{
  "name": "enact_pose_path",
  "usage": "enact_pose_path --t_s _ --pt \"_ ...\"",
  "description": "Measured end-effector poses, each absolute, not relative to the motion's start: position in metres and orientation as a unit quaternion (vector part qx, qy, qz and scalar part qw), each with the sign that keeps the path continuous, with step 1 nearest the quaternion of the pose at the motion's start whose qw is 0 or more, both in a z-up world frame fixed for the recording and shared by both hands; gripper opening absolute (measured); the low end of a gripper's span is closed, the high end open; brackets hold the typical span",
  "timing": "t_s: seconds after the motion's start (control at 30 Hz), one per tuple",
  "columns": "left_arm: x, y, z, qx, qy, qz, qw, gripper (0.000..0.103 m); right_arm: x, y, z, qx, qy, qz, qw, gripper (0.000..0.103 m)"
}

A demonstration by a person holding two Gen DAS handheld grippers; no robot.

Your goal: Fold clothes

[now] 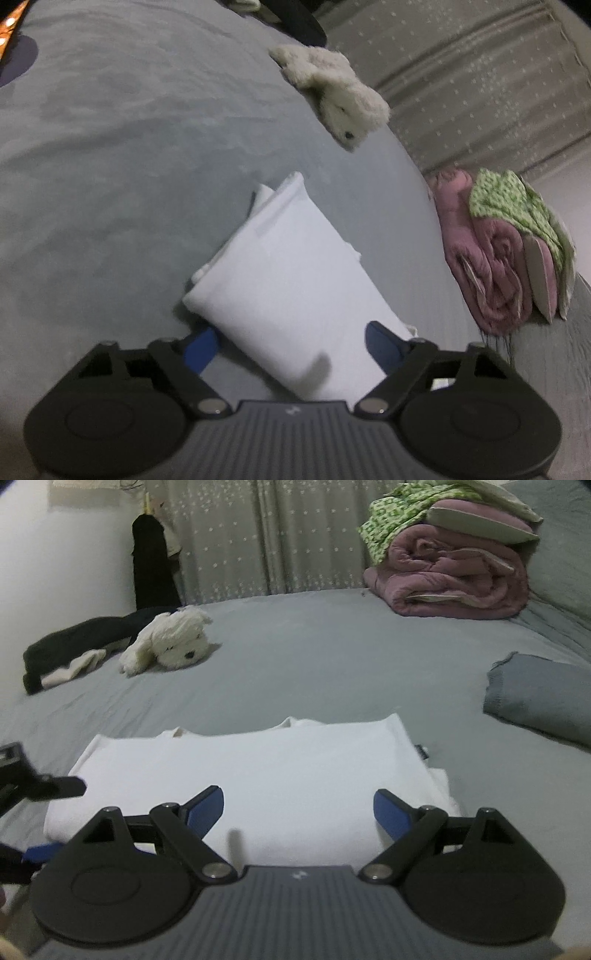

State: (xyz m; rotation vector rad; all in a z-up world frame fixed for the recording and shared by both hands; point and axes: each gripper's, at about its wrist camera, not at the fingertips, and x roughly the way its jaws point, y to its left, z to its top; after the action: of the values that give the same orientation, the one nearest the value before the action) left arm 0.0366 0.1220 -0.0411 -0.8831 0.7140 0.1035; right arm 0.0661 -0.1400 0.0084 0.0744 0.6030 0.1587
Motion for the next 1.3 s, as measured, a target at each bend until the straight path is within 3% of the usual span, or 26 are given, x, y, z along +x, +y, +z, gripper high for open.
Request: enact_pose_path --t_s 0.17,0.63,1.03,1.3 --pt "0.035 0.122 -0.043 -0.418 0.32 0.072 0.847 0.073 0.061 -0.134 0.007 0.035 0.297 0.091 0.95 0.091" --pt "0.022 0.116 -0.045 -0.403 0.301 0.112 0.857 0.031 0.057 -0.128 0.006 0.058 0.304 0.118 0.944 0.079" --pt "0.019 0.112 -0.038 -0.394 0.289 0.108 0.866 0.019 0.058 -0.129 0.008 0.085 0.31 0.132 0.938 0.064" --pt "0.016 0.109 -0.032 -0.384 0.28 0.104 0.874 0.016 0.059 -0.126 0.008 0.089 0.315 0.134 0.935 0.063"
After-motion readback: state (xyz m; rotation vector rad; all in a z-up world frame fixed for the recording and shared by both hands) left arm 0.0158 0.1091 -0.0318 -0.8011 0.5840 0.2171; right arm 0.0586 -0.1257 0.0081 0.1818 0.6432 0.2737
